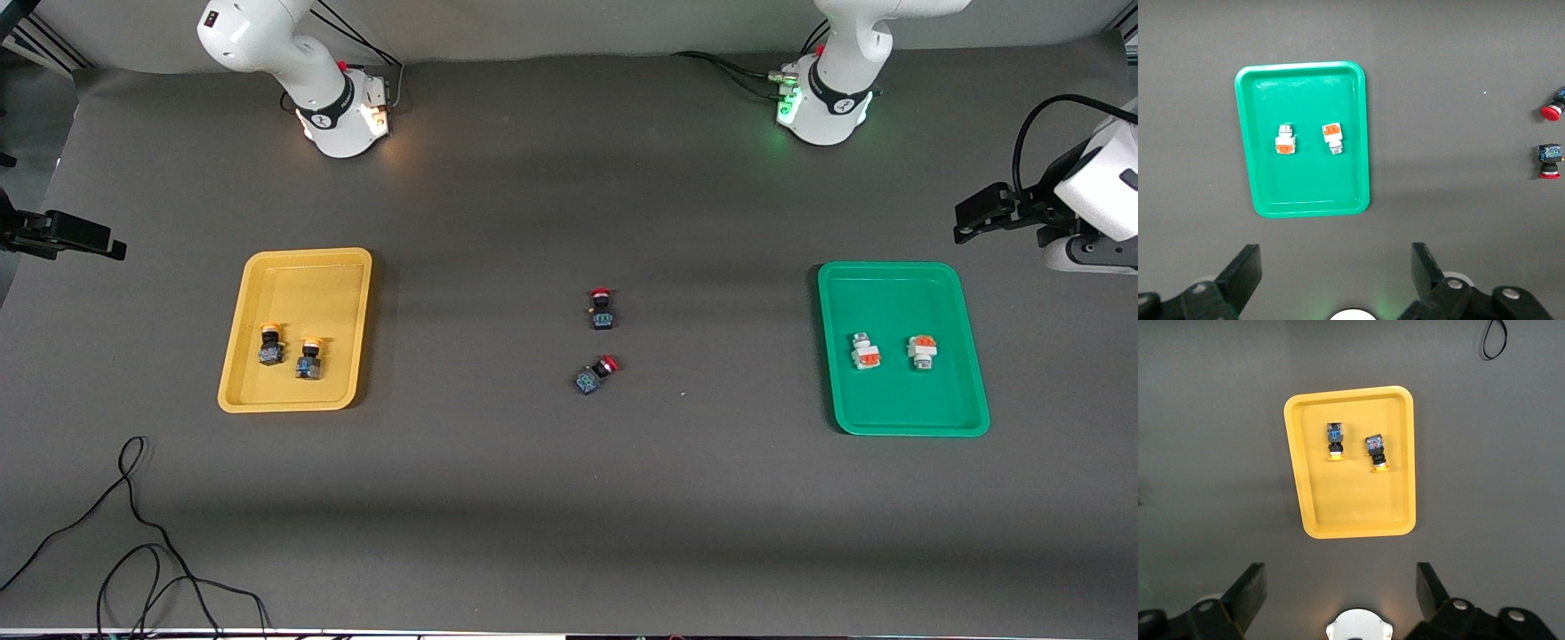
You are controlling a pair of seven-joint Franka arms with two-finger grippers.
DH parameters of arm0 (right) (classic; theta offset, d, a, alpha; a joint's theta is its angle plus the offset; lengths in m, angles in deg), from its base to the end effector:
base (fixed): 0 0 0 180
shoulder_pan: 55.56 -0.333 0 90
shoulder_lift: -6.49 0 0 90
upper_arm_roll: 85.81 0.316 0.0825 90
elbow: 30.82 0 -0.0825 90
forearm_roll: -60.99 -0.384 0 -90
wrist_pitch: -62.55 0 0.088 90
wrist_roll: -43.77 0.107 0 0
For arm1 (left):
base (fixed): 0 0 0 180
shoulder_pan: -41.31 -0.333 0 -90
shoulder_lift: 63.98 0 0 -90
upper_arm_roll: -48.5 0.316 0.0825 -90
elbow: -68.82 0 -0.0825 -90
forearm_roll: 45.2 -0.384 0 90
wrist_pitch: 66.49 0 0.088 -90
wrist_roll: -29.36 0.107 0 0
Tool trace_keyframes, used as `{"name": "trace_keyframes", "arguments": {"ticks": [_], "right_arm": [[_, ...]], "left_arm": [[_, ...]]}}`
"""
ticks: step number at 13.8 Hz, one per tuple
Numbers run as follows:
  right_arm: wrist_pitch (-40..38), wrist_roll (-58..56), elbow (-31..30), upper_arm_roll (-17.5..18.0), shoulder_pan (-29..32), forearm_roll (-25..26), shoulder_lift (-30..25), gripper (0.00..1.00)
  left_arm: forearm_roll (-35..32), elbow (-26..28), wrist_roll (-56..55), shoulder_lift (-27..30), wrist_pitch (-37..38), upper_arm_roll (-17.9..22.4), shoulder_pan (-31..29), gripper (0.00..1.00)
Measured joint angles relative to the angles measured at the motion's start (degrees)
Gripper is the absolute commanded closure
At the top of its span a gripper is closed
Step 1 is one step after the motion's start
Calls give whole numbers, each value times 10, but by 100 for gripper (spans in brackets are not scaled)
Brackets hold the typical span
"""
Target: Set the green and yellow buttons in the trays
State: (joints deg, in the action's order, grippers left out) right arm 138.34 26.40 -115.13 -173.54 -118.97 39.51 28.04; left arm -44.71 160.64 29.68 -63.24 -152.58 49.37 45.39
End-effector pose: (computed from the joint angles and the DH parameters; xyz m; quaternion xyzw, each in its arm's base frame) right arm 0.5504 -0.0722 0.6117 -0.9954 0.0438 0.0803 0.0279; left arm 0.5414 -0.0313 0.6110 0.9986 -0.0309 -0.0436 0.0033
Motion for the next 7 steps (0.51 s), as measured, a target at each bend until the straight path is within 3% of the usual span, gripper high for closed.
{"name": "trace_keyframes", "arguments": {"ticks": [2, 4, 5, 7], "right_arm": [[0, 0, 3, 28, 33, 0, -1, 1], [0, 2, 21, 94, 101, 6, -5, 0], [0, 4, 31, 135, 140, 19, -11, 1], [-1, 16, 49, 258, 243, 63, -40, 1]], "left_arm": [[0, 0, 0, 0, 0, 0, 0, 0], [0, 1, 0, 0, 0, 0, 0, 0], [0, 1, 0, 0, 0, 0, 0, 0], [0, 1, 0, 0, 0, 0, 0, 0]]}}
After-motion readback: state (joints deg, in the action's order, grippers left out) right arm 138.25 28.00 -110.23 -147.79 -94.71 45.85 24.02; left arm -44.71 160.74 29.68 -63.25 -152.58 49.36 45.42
